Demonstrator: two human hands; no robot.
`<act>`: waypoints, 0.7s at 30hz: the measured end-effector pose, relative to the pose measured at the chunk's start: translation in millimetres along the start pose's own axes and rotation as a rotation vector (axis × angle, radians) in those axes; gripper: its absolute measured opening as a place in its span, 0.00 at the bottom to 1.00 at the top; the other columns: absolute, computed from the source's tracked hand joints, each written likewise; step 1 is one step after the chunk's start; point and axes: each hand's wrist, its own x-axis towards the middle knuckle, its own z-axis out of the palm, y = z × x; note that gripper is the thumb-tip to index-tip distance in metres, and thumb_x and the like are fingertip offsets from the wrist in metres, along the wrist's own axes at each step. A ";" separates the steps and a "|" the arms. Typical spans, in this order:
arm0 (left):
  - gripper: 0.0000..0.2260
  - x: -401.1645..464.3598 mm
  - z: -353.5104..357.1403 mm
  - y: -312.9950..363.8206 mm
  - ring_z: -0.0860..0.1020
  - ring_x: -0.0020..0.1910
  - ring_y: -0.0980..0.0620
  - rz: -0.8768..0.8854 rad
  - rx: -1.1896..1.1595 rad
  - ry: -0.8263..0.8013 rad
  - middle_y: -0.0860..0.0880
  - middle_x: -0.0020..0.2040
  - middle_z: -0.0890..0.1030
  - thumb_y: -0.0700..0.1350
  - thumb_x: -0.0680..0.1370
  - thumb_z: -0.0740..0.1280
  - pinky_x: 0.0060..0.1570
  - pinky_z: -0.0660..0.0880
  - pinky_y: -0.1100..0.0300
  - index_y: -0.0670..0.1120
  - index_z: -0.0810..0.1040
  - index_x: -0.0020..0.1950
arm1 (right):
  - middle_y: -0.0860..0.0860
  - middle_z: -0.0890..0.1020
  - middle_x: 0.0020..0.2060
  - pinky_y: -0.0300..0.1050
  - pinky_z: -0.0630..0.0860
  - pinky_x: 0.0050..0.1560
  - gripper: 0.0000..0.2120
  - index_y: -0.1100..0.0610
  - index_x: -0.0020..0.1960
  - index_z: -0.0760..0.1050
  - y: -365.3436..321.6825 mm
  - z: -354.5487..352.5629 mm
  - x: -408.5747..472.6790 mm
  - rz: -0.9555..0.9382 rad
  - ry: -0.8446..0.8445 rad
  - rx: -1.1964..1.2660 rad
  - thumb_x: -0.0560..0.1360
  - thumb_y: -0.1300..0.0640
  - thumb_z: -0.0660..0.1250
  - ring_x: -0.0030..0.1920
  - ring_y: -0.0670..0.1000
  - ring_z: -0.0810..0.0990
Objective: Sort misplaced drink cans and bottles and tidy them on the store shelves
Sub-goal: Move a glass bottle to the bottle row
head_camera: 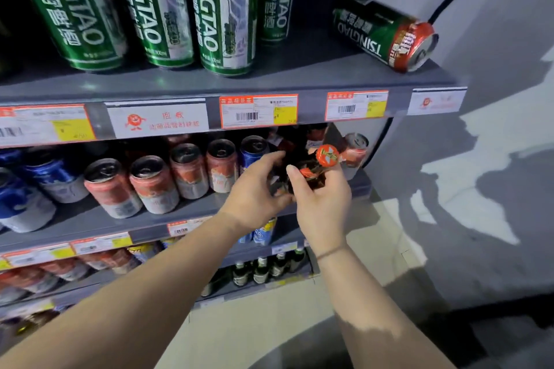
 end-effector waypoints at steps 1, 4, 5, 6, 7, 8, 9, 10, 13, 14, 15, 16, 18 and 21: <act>0.33 0.7 4.1 -0.8 0.71 0.63 0.60 -0.001 -0.011 0.000 0.54 0.67 0.71 0.39 0.71 0.74 0.61 0.66 0.73 0.45 0.65 0.74 | 0.47 0.82 0.44 0.39 0.72 0.46 0.15 0.55 0.53 0.78 1.4 0.5 0.4 0.005 -0.006 -0.011 0.71 0.49 0.73 0.45 0.45 0.79; 0.37 2.7 14.6 -3.4 0.68 0.70 0.56 0.020 -0.014 -0.004 0.53 0.72 0.69 0.42 0.69 0.74 0.69 0.67 0.56 0.49 0.63 0.75 | 0.46 0.82 0.45 0.43 0.75 0.49 0.15 0.54 0.54 0.78 3.5 0.3 1.1 0.050 -0.019 -0.012 0.71 0.49 0.74 0.48 0.47 0.80; 0.38 3.8 18.0 -3.8 0.67 0.71 0.55 0.030 -0.014 -0.002 0.53 0.72 0.69 0.43 0.68 0.73 0.69 0.68 0.53 0.51 0.62 0.76 | 0.46 0.83 0.47 0.45 0.76 0.51 0.16 0.53 0.55 0.78 3.5 0.0 0.9 0.063 -0.030 -0.015 0.71 0.49 0.74 0.49 0.47 0.80; 0.37 5.7 21.6 -4.4 0.67 0.71 0.55 0.034 -0.021 0.000 0.53 0.72 0.69 0.44 0.68 0.72 0.68 0.68 0.51 0.52 0.62 0.75 | 0.46 0.83 0.49 0.46 0.76 0.52 0.17 0.53 0.57 0.78 3.8 0.1 0.8 0.069 -0.043 -0.021 0.71 0.48 0.74 0.51 0.47 0.80; 0.36 7.7 24.7 -4.1 0.69 0.71 0.55 0.035 -0.029 0.004 0.54 0.71 0.70 0.46 0.69 0.71 0.67 0.69 0.50 0.53 0.62 0.75 | 0.45 0.83 0.51 0.45 0.76 0.54 0.18 0.52 0.58 0.78 4.5 0.1 0.5 0.072 -0.058 -0.031 0.71 0.47 0.73 0.52 0.46 0.80; 0.34 9.7 27.7 -4.3 0.70 0.69 0.54 0.034 -0.031 0.012 0.55 0.70 0.71 0.47 0.70 0.71 0.66 0.70 0.49 0.55 0.63 0.75 | 0.44 0.83 0.52 0.43 0.76 0.54 0.19 0.51 0.59 0.78 4.8 -0.2 0.2 0.070 -0.068 -0.040 0.71 0.47 0.73 0.53 0.45 0.80; 0.33 10.9 29.9 -3.8 0.71 0.68 0.53 0.031 -0.021 0.022 0.56 0.69 0.72 0.49 0.70 0.70 0.65 0.71 0.49 0.56 0.63 0.74 | 0.44 0.82 0.53 0.41 0.76 0.54 0.19 0.50 0.59 0.78 4.8 -1.1 0.3 0.066 -0.075 -0.048 0.71 0.46 0.73 0.54 0.44 0.79; 0.32 10.6 30.8 -2.8 0.72 0.67 0.53 0.030 -0.009 0.034 0.56 0.68 0.73 0.50 0.70 0.69 0.64 0.72 0.49 0.56 0.64 0.73 | 0.43 0.82 0.53 0.39 0.75 0.54 0.19 0.49 0.59 0.78 5.6 -2.0 1.1 0.057 -0.075 -0.051 0.70 0.46 0.74 0.54 0.44 0.79; 0.30 4.9 30.2 -1.0 0.74 0.64 0.52 0.040 -0.007 0.079 0.55 0.65 0.75 0.52 0.69 0.68 0.61 0.73 0.49 0.53 0.67 0.71 | 0.43 0.79 0.57 0.31 0.71 0.55 0.20 0.47 0.59 0.76 13.9 -6.1 3.8 -0.010 -0.139 -0.028 0.69 0.45 0.74 0.59 0.43 0.77; 0.31 1.4 29.6 -1.0 0.74 0.64 0.53 0.041 -0.017 0.109 0.54 0.65 0.75 0.52 0.68 0.70 0.61 0.73 0.51 0.52 0.67 0.70 | 0.45 0.77 0.60 0.32 0.71 0.59 0.22 0.46 0.61 0.74 18.3 -7.9 5.0 -0.047 -0.188 0.047 0.69 0.44 0.73 0.62 0.44 0.75; 0.32 -2.3 28.3 -0.6 0.74 0.64 0.53 0.042 -0.029 0.144 0.53 0.65 0.75 0.53 0.67 0.72 0.62 0.72 0.54 0.50 0.68 0.70 | 0.48 0.75 0.63 0.37 0.71 0.62 0.23 0.44 0.63 0.72 24.0 -10.4 6.0 -0.078 -0.234 0.157 0.70 0.43 0.70 0.64 0.46 0.74; 0.34 -5.7 26.6 -0.7 0.74 0.63 0.54 0.042 -0.036 0.174 0.53 0.64 0.75 0.53 0.66 0.75 0.62 0.71 0.59 0.49 0.68 0.69 | 0.50 0.74 0.64 0.41 0.71 0.64 0.22 0.44 0.64 0.70 30.9 -13.0 8.1 -0.099 -0.251 0.230 0.72 0.42 0.67 0.65 0.48 0.73; 0.35 -12.1 23.4 -3.4 0.73 0.62 0.58 0.043 -0.029 0.209 0.54 0.63 0.75 0.48 0.64 0.80 0.62 0.67 0.70 0.48 0.69 0.68 | 0.49 0.75 0.62 0.37 0.69 0.62 0.19 0.45 0.64 0.71 47.6 -16.9 17.9 -0.061 -0.167 0.160 0.75 0.41 0.60 0.62 0.44 0.74; 0.36 -22.6 18.5 -8.2 0.72 0.61 0.61 0.046 -0.015 0.214 0.55 0.62 0.74 0.46 0.64 0.81 0.61 0.65 0.74 0.49 0.69 0.68 | 0.51 0.76 0.60 0.44 0.71 0.60 0.20 0.51 0.65 0.73 79.1 -17.5 44.5 0.137 0.005 -0.224 0.76 0.44 0.64 0.60 0.51 0.76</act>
